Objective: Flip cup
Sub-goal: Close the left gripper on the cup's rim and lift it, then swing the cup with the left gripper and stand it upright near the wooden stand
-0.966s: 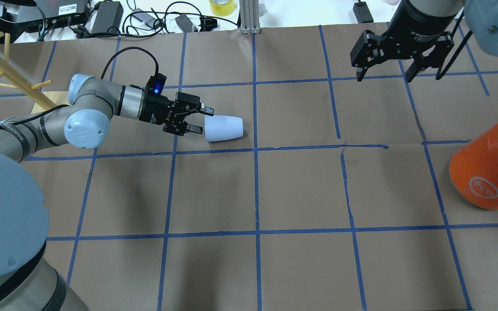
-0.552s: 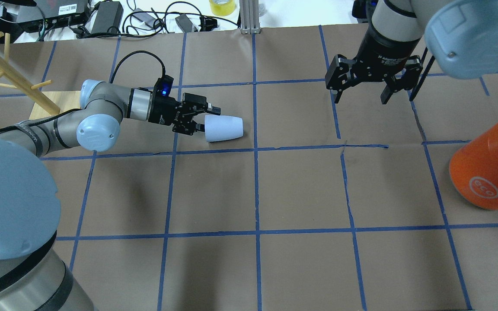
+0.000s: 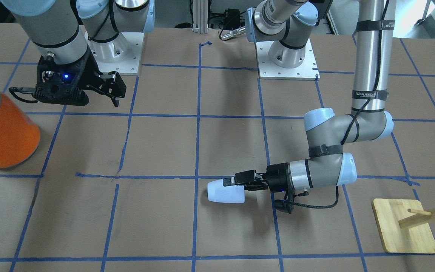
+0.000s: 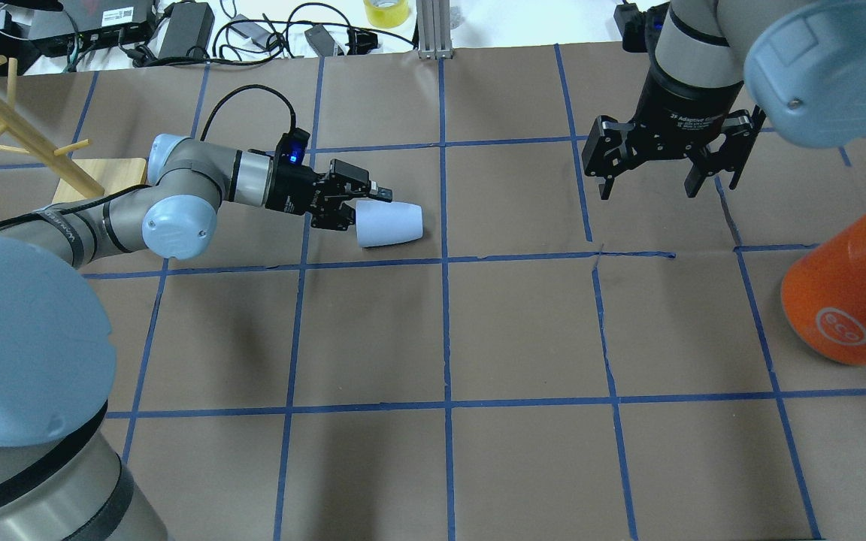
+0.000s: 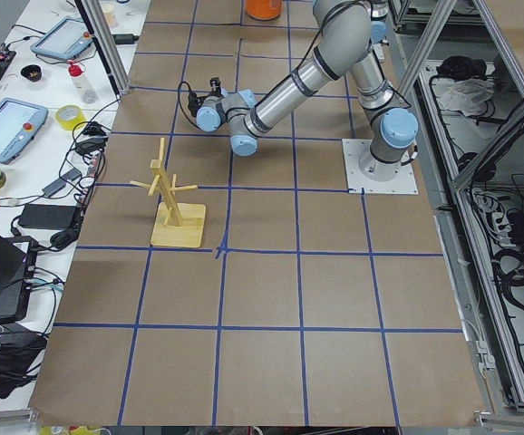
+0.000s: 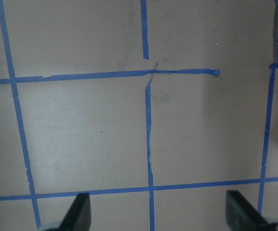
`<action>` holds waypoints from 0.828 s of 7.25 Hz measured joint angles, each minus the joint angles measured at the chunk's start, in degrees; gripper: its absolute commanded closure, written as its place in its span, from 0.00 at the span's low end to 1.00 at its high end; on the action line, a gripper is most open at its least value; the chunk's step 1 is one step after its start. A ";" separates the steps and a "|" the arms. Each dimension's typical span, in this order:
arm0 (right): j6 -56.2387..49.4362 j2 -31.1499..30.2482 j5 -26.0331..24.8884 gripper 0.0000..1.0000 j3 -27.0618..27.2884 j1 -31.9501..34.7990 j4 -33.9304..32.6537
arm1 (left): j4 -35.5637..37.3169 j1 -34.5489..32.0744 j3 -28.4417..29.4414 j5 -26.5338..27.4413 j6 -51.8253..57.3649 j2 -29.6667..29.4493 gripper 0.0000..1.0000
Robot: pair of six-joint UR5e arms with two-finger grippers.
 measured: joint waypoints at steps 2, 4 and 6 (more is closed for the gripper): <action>0.19 0.06 -0.06 0.00 -0.33 0.00 -1.47 | 0.01 -0.02 0.12 0.13 -1.01 0.13 1.00; 0.17 0.11 -0.02 0.00 -1.05 -0.02 -2.34 | 0.10 0.03 0.42 0.15 -3.63 1.46 1.00; 0.17 0.24 0.35 0.00 -1.13 -0.05 -5.04 | 1.44 0.02 2.06 2.09 -12.05 4.00 1.00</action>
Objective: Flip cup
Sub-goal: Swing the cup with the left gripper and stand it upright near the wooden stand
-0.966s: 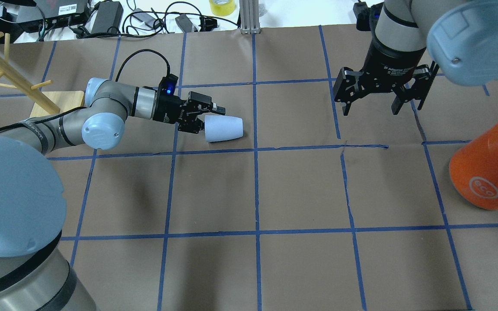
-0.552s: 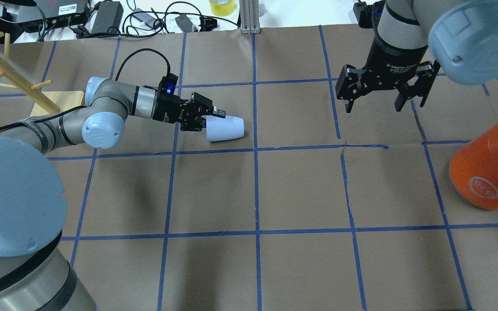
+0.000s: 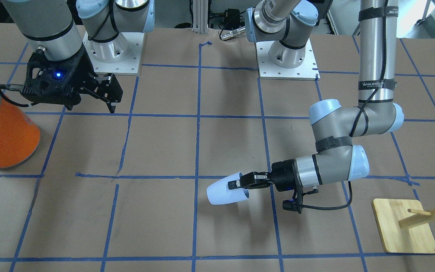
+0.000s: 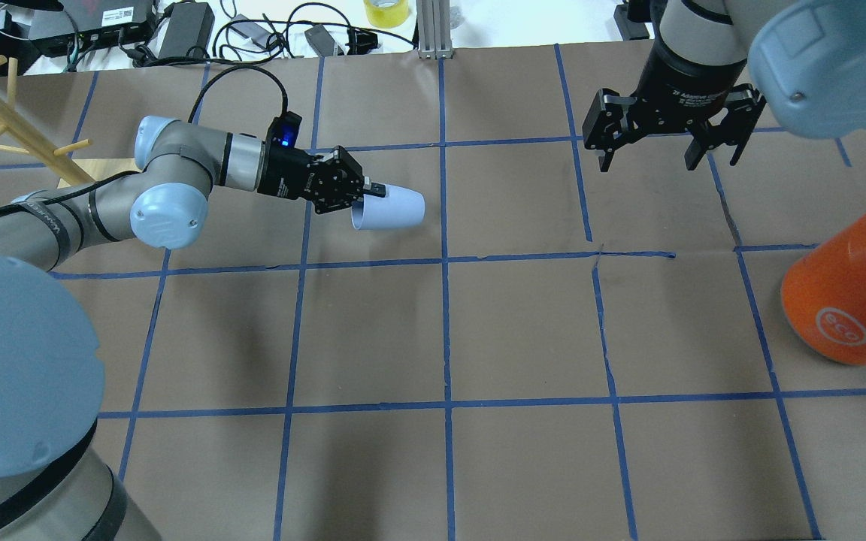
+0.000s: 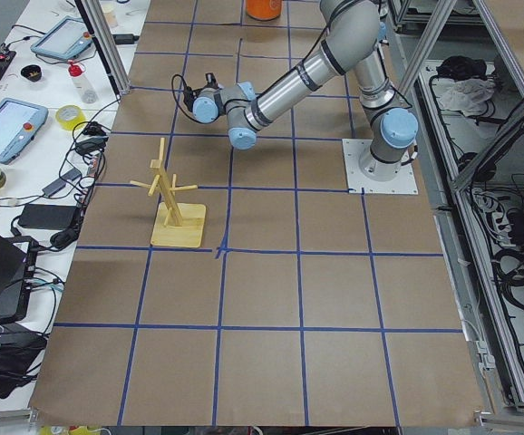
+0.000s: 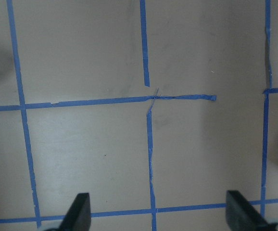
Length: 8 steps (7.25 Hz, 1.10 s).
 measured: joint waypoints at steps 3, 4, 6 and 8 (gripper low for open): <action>0.06 0.03 -0.24 0.00 0.03 -0.08 -1.08 | 6.10 -0.82 3.22 25.59 -6.01 3.55 1.00; 0.08 0.01 -0.18 0.00 -0.01 -0.09 -1.10 | 6.51 -2.42 5.18 36.82 -4.66 3.91 1.00; 0.08 0.00 0.02 0.00 -0.09 -0.09 -1.50 | 6.11 -4.91 8.56 53.56 2.07 3.48 1.00; 0.09 0.00 -0.16 0.00 -0.14 -0.09 -1.66 | 5.81 -5.27 10.09 63.18 8.07 2.09 1.00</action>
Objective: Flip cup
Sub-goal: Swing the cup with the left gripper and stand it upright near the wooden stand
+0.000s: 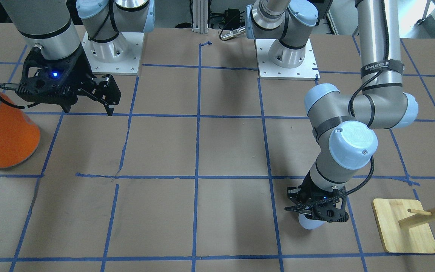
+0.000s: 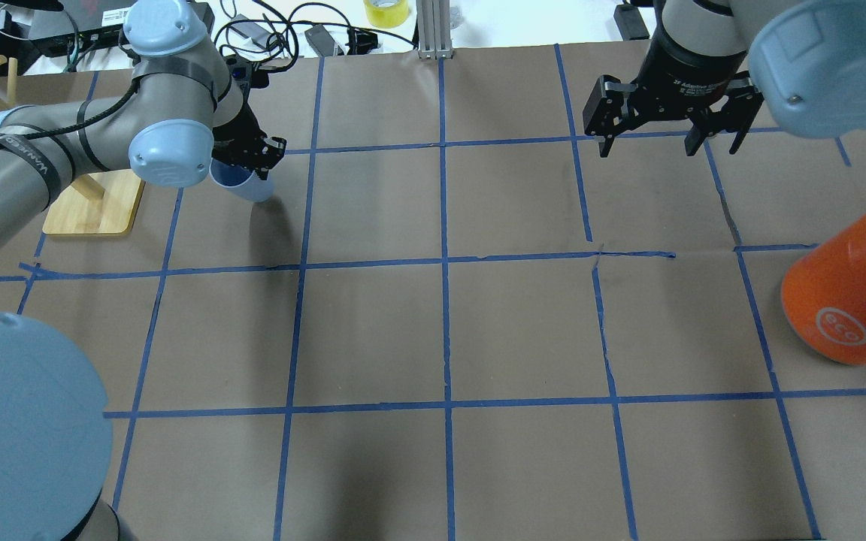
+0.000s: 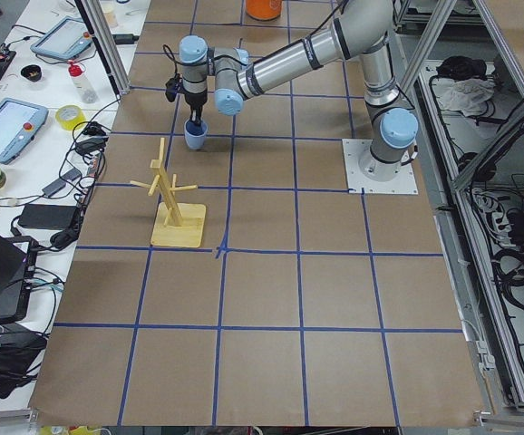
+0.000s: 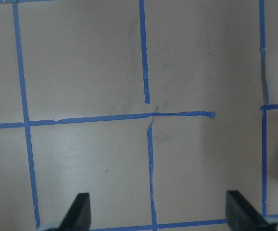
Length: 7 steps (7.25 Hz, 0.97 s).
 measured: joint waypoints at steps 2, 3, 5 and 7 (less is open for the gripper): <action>-0.06 0.00 -0.15 0.00 0.05 0.00 -0.14 | -5.17 -0.04 2.07 3.36 1.48 -1.47 0.91; -0.06 -0.03 -0.29 0.00 0.06 0.00 -0.18 | -8.79 -0.04 3.92 3.84 1.96 -1.92 0.33; -0.07 -0.03 -0.40 0.00 0.08 0.00 -0.26 | -11.56 -0.05 6.08 4.09 6.86 -2.36 0.00; -0.05 -0.01 -0.46 0.00 0.10 0.00 -0.27 | -11.77 -0.05 6.59 4.10 8.96 -0.76 0.00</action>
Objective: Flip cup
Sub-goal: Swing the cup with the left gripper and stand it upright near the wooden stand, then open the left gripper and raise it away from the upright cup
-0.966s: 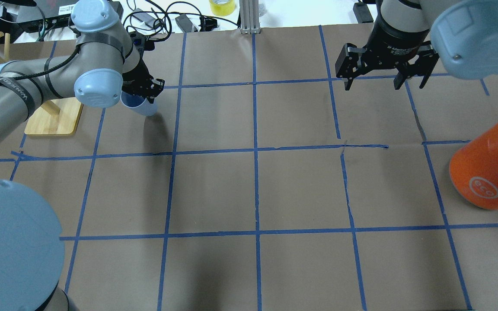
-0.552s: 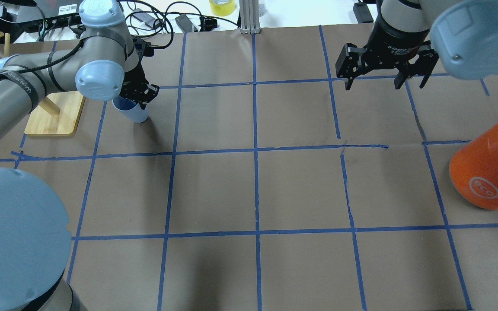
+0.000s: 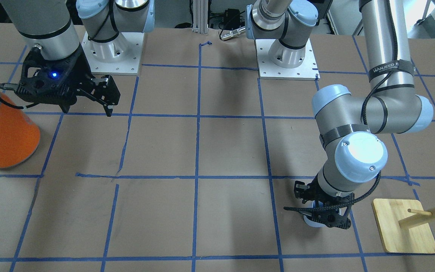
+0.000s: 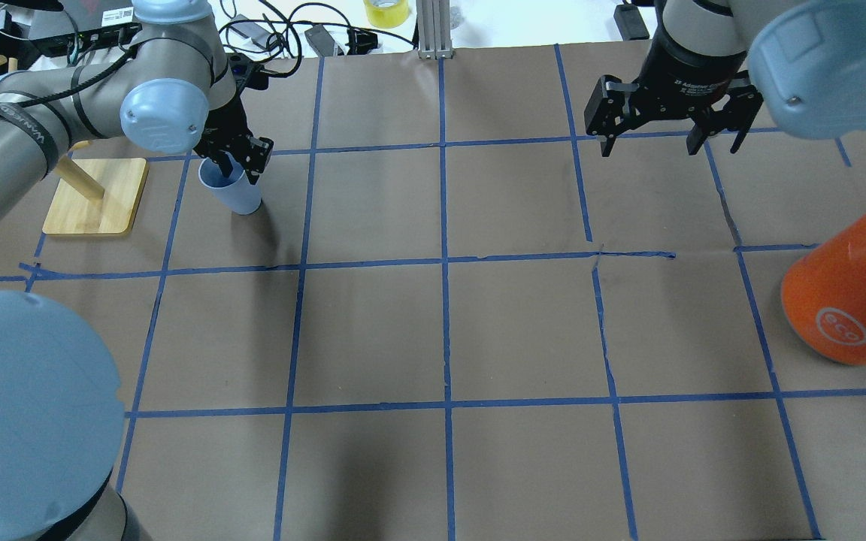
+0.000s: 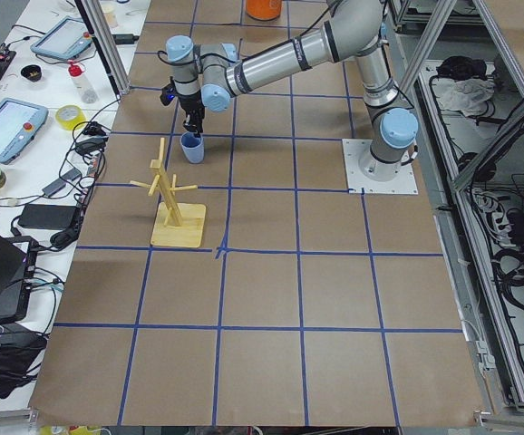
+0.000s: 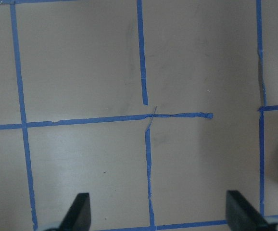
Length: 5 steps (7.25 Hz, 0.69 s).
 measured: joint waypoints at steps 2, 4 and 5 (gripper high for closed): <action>0.01 0.01 -0.03 0.00 0.00 0.00 0.05 | -2.24 -1.00 -0.04 0.01 -0.80 4.30 0.00; 0.02 0.00 -0.16 0.00 0.06 -0.05 0.05 | -10.74 -3.20 0.28 -0.88 -5.65 12.03 0.00; 0.04 0.01 -0.16 0.00 0.08 -0.06 0.03 | -16.02 -3.81 0.20 -1.78 -8.03 16.39 0.00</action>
